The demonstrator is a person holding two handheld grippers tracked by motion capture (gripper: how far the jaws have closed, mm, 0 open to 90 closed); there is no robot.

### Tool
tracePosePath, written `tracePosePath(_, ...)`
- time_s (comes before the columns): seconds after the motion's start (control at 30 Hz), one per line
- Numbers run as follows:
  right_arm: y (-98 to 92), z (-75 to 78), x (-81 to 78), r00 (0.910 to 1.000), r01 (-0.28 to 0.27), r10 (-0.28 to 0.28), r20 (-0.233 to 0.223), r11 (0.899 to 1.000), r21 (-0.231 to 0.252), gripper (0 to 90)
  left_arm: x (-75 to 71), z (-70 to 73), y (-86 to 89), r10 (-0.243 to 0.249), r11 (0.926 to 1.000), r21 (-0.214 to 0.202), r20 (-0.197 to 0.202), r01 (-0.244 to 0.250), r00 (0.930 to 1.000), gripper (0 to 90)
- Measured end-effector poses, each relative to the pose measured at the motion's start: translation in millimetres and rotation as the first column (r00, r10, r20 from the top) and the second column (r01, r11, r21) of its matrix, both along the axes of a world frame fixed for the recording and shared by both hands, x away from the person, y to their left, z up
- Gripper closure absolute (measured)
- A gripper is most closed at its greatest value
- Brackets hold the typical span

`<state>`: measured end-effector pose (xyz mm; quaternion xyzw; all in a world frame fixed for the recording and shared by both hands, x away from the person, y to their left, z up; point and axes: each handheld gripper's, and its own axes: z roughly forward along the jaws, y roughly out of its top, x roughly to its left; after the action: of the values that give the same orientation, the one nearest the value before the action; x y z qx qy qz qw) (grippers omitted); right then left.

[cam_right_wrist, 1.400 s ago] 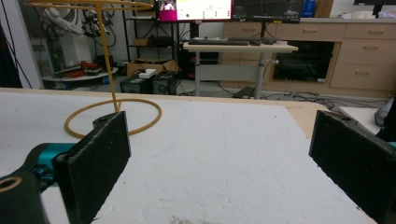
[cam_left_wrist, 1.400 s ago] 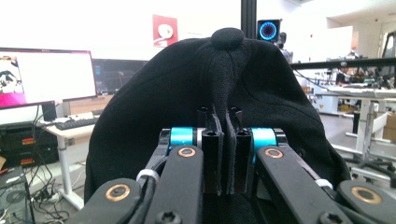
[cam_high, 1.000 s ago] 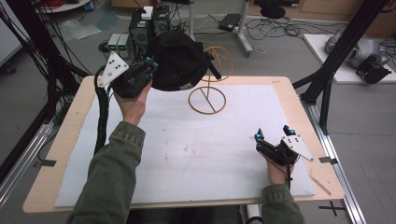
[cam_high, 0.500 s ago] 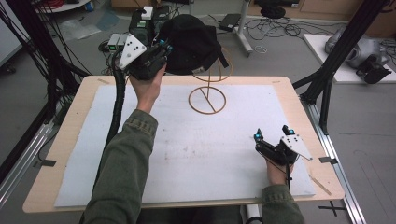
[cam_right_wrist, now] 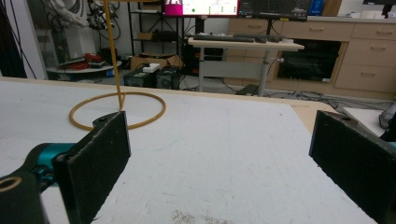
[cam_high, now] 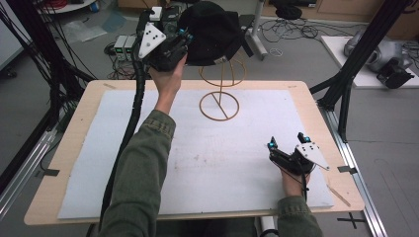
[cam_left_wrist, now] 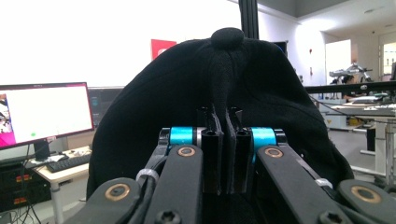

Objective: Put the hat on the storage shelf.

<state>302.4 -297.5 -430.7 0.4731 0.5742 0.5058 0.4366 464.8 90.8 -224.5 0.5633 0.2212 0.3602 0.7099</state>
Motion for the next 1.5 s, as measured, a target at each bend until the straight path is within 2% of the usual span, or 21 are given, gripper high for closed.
tracePosePath(0.13,-1.3,-0.7,2.1,1.0000,-0.003,0.003,-0.006,1.000,-0.006,4.4,8.4,2.3,-10.7,-0.002,0.9994,0.034,0.008,0.001,1.0000,86.6)
tracePosePath(0.3,-1.7,-0.9,2.6,0.9999,-0.006,0.007,-0.013,1.000,0.003,4.4,19.4,1.0,-25.7,-0.015,0.9987,0.048,-0.035,0.016,0.9993,86.5)
tracePosePath(0.43,-1.4,-1.1,2.9,0.9998,-0.014,0.014,-0.012,1.000,0.009,4.4,26.8,-10.1,-36.8,-0.004,0.9945,0.104,-0.072,0.011,0.9974,86.2)
tracePosePath(0.5,-0.5,-1.3,2.8,0.9997,-0.016,0.017,-0.017,1.000,0.010,4.4,30.8,-16.7,-40.3,-0.005,0.9934,0.114,-0.097,0.017,0.9952,86.2)
tracePosePath(0.67,-0.9,-1.5,3.5,0.9997,-0.017,0.017,-0.019,1.000,0.012,4.4,35.7,-28.6,-44.5,-0.019,0.9932,0.111,-0.128,0.034,0.9916,86.3)
tracePosePath(0.83,-1.0,-1.8,4.3,0.9997,-0.020,0.020,-0.014,1.000,-0.002,4.4,39.4,-33.5,-43.4,-0.014,0.9939,0.106,-0.149,0.030,0.9888,86.2)
tracePosePath(0.97,-0.7,-2.1,4.8,0.9996,-0.021,0.021,-0.020,1.000,0.004,4.4,43.5,-37.8,-43.0,-0.004,0.9940,0.107,-0.172,0.022,0.9851,86.4)
tracePosePath(1.1,-0.6,-1.9,4.5,0.9997,-0.019,0.019,-0.017,1.000,0.002,4.4,46.7,-42.8,-45.5,-0.014,0.9941,0.103,-0.189,0.034,0.9820,86.4)
tracePosePath(1.33,-0.7,-1.8,4.6,0.9997,-0.019,0.019,-0.016,1.000,0.005,4.4,51.5,-53.2,-50.7,-0.025,0.9911,0.122,-0.228,0.054,0.9734,86.4)
tracePosePath(1.5,-1.5,-1.4,4.5,0.9998,-0.017,0.017,-0.007,1.000,0.003,4.4,51.4,-55.8,-53.6,-0.035,0.9911,0.117,-0.235,0.064,0.9715,86.3)
